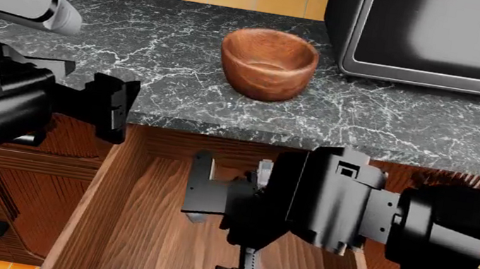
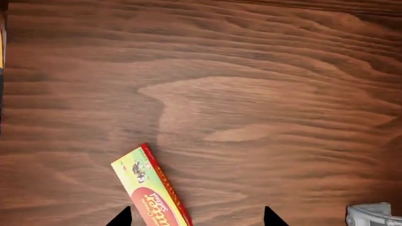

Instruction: Place the bar in the bowl and close the drawer.

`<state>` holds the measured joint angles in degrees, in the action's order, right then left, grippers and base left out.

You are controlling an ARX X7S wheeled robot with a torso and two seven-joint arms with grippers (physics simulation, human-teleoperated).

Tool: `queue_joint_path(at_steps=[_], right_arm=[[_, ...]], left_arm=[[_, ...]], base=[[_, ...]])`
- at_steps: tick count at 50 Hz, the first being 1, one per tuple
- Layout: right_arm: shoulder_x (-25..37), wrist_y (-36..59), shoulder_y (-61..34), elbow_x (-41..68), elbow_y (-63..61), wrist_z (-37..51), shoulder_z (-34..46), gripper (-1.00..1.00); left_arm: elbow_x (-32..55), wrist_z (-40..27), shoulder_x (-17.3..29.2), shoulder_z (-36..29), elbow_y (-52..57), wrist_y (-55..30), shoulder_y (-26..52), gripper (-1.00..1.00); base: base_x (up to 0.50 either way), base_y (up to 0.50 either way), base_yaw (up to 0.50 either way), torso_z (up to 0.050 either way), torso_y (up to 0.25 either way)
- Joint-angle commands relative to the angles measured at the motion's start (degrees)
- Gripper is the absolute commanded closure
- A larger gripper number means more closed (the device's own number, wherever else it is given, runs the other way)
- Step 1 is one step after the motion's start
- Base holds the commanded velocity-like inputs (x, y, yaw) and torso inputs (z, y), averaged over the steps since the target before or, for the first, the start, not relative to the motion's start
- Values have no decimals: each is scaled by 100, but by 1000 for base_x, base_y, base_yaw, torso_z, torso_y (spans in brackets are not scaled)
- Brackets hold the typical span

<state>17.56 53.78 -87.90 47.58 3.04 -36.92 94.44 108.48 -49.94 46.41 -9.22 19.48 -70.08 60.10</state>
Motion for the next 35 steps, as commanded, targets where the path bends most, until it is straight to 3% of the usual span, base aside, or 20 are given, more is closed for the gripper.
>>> queue_joint_path(at_steps=[1,24,35], right_arm=[[-71,-147,118,109,143,-252,-40,-100],[-402,-699,676,-237,1099,-442,150,-100],[-454,-552,901,-207,916,-467,369,-100]], left_arm=[[-73,82,28,3,-6,34,-65,-100],[-305,290,38,-29,-58,87,-191,-100],[-286,292,74,-32,-42,129,-222,-100]], base=[[0,0,0,0,0],[0,0,0,0,0],[0,0,0,0,0]])
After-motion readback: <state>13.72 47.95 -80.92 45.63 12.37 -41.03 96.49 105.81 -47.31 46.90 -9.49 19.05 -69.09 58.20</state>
